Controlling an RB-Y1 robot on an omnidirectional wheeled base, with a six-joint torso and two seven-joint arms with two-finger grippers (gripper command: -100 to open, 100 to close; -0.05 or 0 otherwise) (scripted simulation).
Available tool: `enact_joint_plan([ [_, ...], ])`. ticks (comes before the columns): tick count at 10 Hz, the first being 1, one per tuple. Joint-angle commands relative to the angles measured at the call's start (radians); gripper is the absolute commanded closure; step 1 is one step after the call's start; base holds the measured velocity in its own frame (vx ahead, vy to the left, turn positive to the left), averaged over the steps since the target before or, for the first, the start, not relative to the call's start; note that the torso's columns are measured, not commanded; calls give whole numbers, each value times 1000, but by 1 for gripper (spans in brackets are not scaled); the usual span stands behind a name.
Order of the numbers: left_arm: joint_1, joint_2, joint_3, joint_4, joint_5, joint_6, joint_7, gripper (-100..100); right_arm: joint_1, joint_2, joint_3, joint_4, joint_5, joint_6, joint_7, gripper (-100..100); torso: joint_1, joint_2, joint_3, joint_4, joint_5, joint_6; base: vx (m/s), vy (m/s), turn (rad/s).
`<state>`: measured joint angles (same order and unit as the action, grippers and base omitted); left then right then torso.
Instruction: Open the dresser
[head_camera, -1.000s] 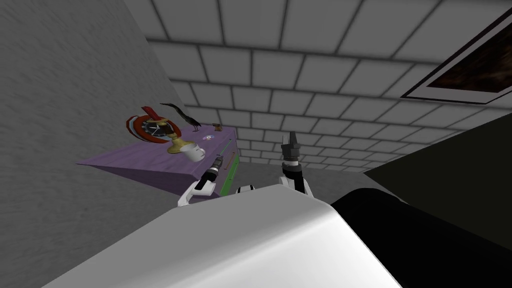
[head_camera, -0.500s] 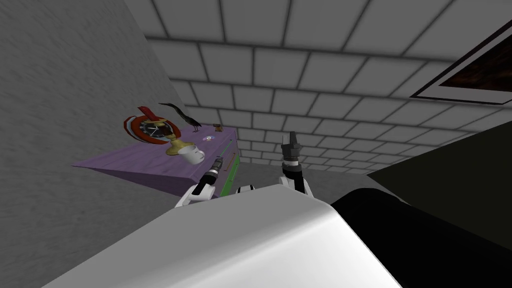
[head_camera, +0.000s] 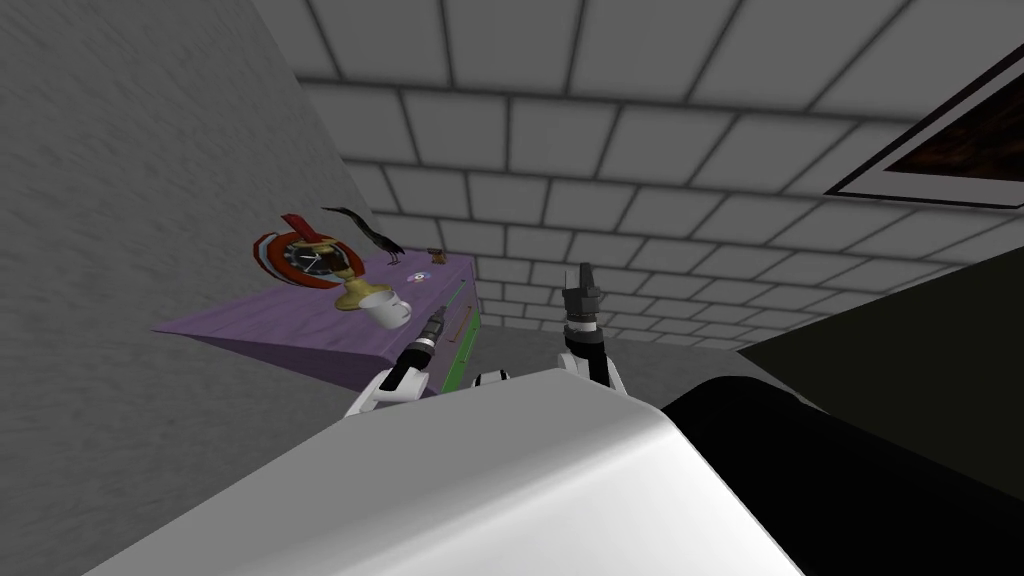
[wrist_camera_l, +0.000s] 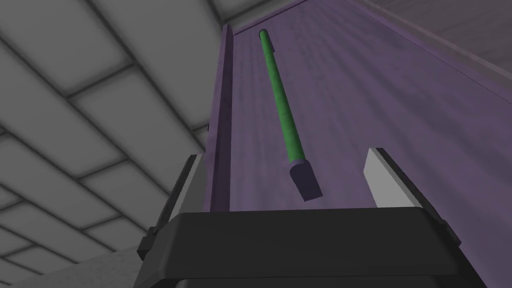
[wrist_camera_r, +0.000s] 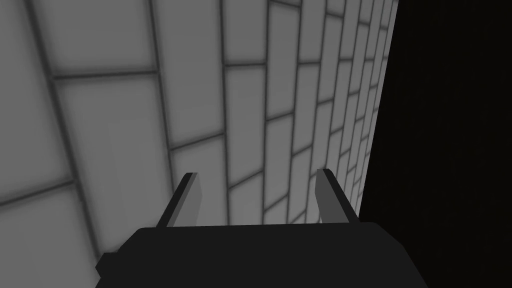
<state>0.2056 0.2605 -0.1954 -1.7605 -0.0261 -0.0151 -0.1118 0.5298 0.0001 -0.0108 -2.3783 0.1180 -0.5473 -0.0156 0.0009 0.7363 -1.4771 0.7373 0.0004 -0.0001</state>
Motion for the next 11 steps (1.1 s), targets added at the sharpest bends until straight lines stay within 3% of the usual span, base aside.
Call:
enact_joint_plan([
  [1, -4, 2, 4, -12, 1, 17, 1, 100, 0, 0, 0, 0, 0, 0, 0, 0, -1, 1, 1, 0, 0, 0, 82, -21, -20],
  [4, 13, -10, -7, -22, -6, 20, -7, 100, 0, 0, 0, 0, 0, 0, 0, 0, -10, 4, 3, 4, -3, 3, -23, -108, 25],
  [7, 26, -22, -14, -38, -13, 34, -14, 100, 0, 0, 0, 0, 0, 0, 0, 0, -5, 9, 5, 7, -4, 0, -57, -166, 1],
  [9, -33, -73, 31, 24, -35, 39, -34, 100, 0, 0, 0, 0, 0, 0, 0, 0, 5, 6, 4, 6, 0, 1, -104, -31, -166],
  [10, -36, -73, 31, 24, -35, 39, -34, 100, 0, 0, 0, 0, 0, 0, 0, 0, 2, 7, 4, 6, -1, 2, -105, 7, -93],
  [11, -68, -97, 56, 56, -45, 39, -43, 100, 0, 0, 0, 0, 0, 0, 0, 0, 0, 7, 4, 6, -2, -2, -97, 1, -83],
])
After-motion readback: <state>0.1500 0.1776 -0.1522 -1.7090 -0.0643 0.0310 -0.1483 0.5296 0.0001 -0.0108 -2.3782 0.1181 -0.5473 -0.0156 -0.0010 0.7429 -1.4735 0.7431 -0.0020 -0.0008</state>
